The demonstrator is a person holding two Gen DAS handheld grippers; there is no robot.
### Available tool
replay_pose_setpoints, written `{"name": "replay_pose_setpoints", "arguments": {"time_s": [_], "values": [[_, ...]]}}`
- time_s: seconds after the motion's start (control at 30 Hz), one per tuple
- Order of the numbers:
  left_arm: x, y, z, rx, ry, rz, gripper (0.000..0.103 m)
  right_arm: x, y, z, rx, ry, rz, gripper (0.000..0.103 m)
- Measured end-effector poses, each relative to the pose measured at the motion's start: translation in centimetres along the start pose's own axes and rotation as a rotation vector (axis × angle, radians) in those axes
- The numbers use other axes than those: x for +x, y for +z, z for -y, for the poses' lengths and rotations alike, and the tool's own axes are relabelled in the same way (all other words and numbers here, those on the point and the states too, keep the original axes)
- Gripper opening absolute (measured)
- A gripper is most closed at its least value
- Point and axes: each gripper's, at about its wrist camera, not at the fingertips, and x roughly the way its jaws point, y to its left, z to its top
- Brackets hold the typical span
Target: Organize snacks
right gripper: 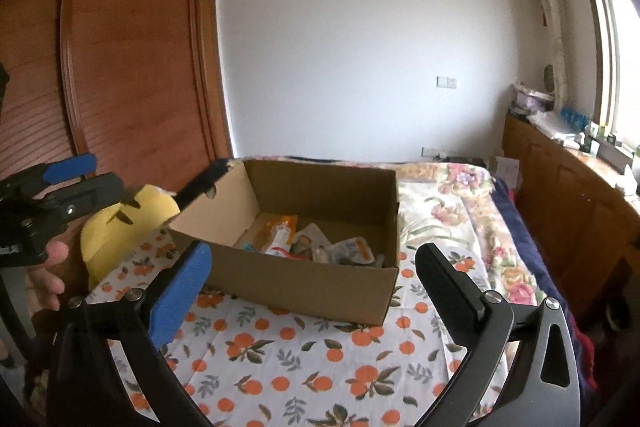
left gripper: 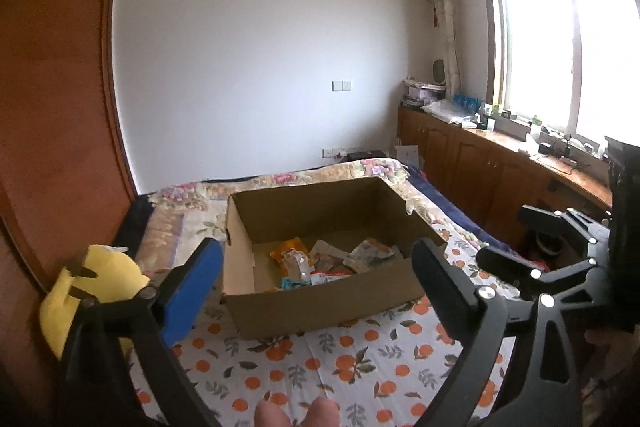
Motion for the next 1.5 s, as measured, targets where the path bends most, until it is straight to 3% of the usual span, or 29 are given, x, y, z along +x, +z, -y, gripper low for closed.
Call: {"name": "replay_pose_setpoints", "arguments": {"time_s": [0.4,0.7,0.83,0.97,1.13,1.37,1.5], "values": [[-7.8,-1.9,0.8,-0.027,-0.013,0.029,0.101,-8.6,-0.8,-0.8,0.023,-0.046,0.027,0.103],[-13.1,-3.8,2.7,-0.001,0.057,0.038,0.101,-14.1,-1.7,-1.6,0.029,-0.062,0.064,0.103],[-14.7,-5.1,4.1,0.041,0.13,0.038,0.101,-16.6,-2.5,-1.8,0.031,-0.077,0.088,0.103],[-16.3,-6.9,5.1,0.044,0.182,0.052,0.101,-18.3,-3.5,-2.0,0.034,-0.105,0.095,0.103],[-17.5,-9.2,5.5,0.001,0.128,0.019,0.101,-19.5,-5.5,-2.8,0.044,-0.126,0.079,0.103],[-18.4,-11.5,5.0,-0.031,0.138,0.033,0.101,-19.9,-8.6,-3.3,0.061,-0.142,0.042,0.103],[-18.0,-12.4,4.2,-0.045,0.151,0.035,0.101,-20.1,-9.7,-3.8,0.049,-0.172,0.079,0.103]]}}
